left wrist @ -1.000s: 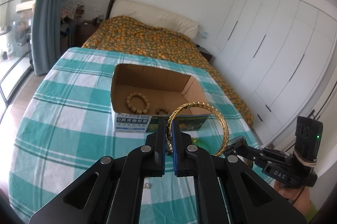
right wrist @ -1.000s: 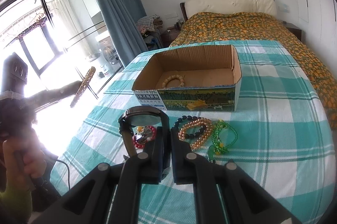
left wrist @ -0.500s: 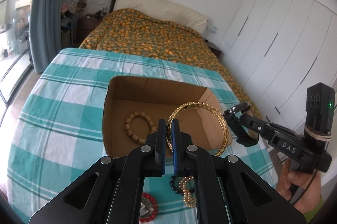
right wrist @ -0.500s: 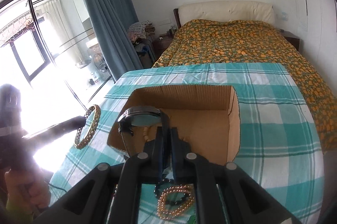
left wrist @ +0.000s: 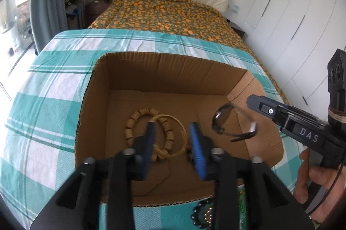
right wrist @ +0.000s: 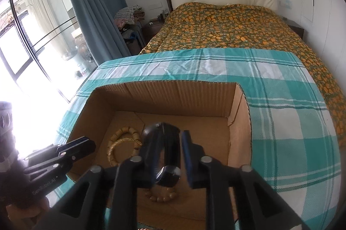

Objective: Organize jewelry
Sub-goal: 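Open both tools to drop the bangle and watch into the box, then withdraw both tools from the box, then move both tools back toward the remaining jewelry on the sheet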

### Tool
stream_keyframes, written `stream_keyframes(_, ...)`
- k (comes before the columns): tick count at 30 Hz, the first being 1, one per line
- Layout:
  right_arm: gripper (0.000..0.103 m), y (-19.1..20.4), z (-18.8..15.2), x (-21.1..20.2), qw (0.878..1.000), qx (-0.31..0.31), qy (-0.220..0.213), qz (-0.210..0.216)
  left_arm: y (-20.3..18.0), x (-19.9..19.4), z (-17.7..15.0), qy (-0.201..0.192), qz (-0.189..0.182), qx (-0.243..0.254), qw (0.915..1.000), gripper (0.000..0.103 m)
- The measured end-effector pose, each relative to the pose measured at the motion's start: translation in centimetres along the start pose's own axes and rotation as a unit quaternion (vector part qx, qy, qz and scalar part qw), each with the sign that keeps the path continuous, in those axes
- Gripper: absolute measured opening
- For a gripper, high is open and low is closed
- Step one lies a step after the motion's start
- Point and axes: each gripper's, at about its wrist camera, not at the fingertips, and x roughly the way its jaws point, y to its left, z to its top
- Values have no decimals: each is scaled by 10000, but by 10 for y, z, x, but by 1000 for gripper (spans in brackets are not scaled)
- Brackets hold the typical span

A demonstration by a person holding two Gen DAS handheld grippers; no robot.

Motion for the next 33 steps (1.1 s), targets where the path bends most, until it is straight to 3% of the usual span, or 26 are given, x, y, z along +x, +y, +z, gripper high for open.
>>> stream_keyframes(1, 50, -3, -1, -4, 9999, 79, -92, -1, 1, -4, -2, -90, 38, -27, 9999, 79)
stream_keyframes(7, 51, 2, -20, -42, 9990, -50, -435, -84, 3, -40, -23, -498, 110, 17, 9987, 90)
stream_keyframes(9, 56, 9, -31, -56, 9985, -149, -503, -155, 3, -53, -35, -565, 161, 40, 9983, 93)
stream_keyframes(11, 63, 15, -46, -71, 9981, -177, -561, -202, 0, -66, -48, -607, 179, 104, 9979, 93)
stream_keyframes(22, 63, 42, -152, -144, 9971, -265, -570, -431, -15, -144, -137, -712, 271, 500, 9958, 98)
stream_keyframes(33, 63, 59, -237, -189, 9948, -469, -439, -796, -1, -198, -214, -859, 648, 1, 9942, 98)
